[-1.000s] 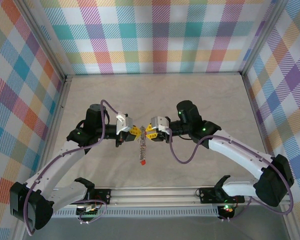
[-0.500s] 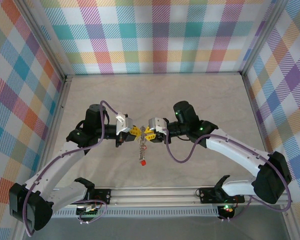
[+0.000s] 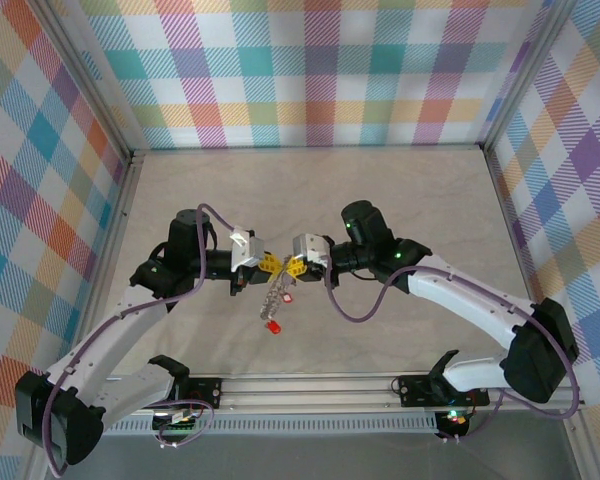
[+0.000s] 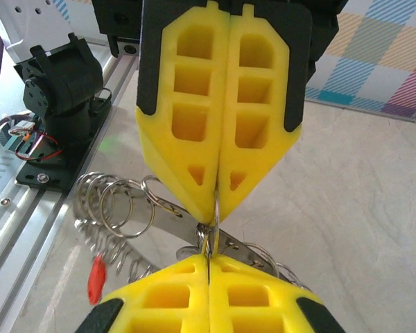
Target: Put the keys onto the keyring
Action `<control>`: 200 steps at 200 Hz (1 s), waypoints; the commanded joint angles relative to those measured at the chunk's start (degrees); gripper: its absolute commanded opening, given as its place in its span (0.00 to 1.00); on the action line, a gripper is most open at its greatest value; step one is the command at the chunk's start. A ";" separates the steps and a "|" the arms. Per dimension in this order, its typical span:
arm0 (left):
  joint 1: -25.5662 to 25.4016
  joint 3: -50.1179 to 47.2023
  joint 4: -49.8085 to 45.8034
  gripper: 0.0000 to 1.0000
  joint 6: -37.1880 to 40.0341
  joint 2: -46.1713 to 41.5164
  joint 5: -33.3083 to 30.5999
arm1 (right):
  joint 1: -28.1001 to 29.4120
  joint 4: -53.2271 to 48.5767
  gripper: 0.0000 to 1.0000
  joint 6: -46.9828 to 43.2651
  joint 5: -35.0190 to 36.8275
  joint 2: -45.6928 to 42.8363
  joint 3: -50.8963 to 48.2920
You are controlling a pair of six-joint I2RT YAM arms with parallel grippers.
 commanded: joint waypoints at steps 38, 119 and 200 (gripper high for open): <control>-1.01 0.70 2.42 0.00 0.83 -1.59 2.71 | 1.08 1.91 0.16 1.53 -1.72 0.69 1.68; -1.06 0.13 2.84 0.00 0.64 -1.69 2.37 | 1.08 4.03 0.06 2.76 -2.04 -1.51 -0.60; -1.04 2.01 -6.38 0.09 3.15 -1.25 -8.52 | 1.08 -4.96 0.00 -0.11 0.87 -2.71 2.50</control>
